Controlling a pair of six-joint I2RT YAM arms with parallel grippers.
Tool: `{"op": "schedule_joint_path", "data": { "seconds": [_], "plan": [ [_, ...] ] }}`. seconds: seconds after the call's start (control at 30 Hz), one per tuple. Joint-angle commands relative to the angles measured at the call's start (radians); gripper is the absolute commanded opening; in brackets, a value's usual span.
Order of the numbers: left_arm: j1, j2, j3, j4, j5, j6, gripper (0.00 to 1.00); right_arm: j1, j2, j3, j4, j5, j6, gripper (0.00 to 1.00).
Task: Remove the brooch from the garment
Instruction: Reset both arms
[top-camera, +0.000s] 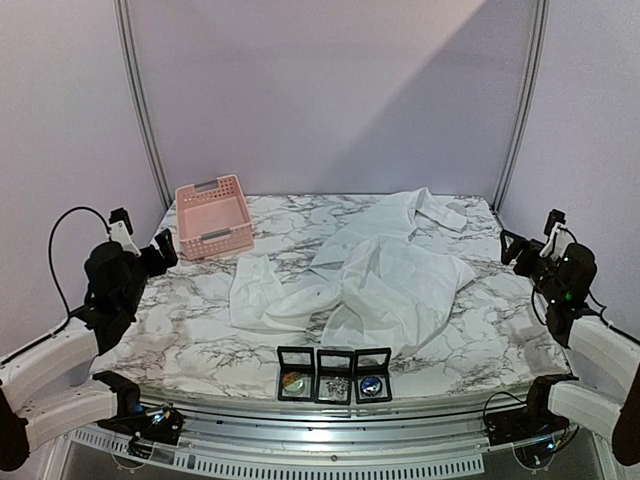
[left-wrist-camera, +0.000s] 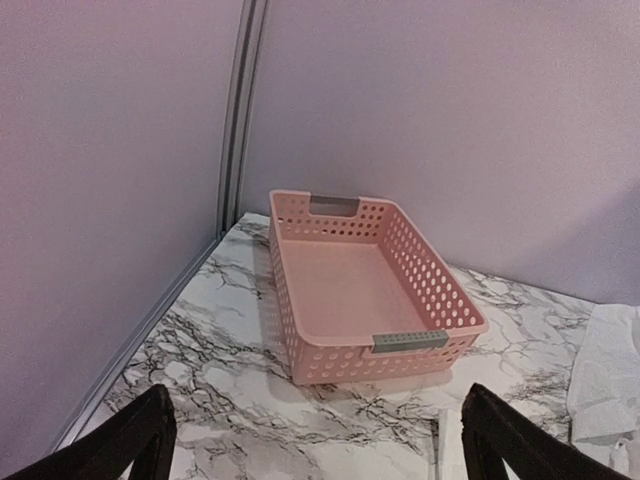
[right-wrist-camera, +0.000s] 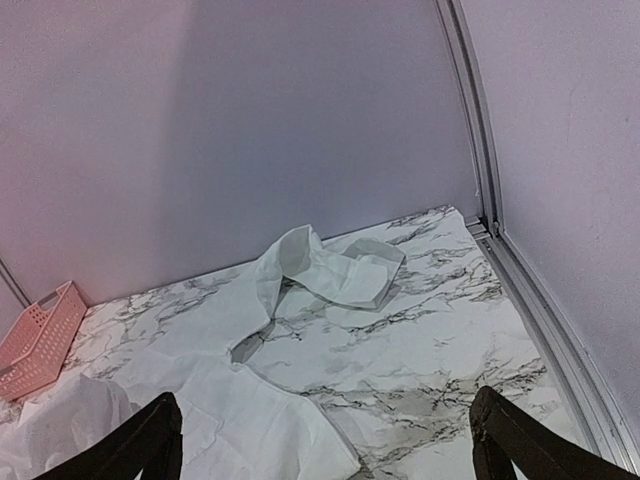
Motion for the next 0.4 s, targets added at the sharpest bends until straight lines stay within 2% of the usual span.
{"op": "schedule_joint_path", "data": {
  "seconds": [0.0, 0.37],
  "plan": [
    [0.006, -0.052, -0.071, 0.044, -0.061, 0.017, 1.00, -0.001, -0.024, -0.058, 0.128, 0.036, -0.031, 0.99],
    [0.007, -0.069, -0.100, 0.041, -0.091, 0.039, 1.00, -0.001, -0.004, -0.068, 0.159, 0.041, -0.053, 0.99]
  ]
}}
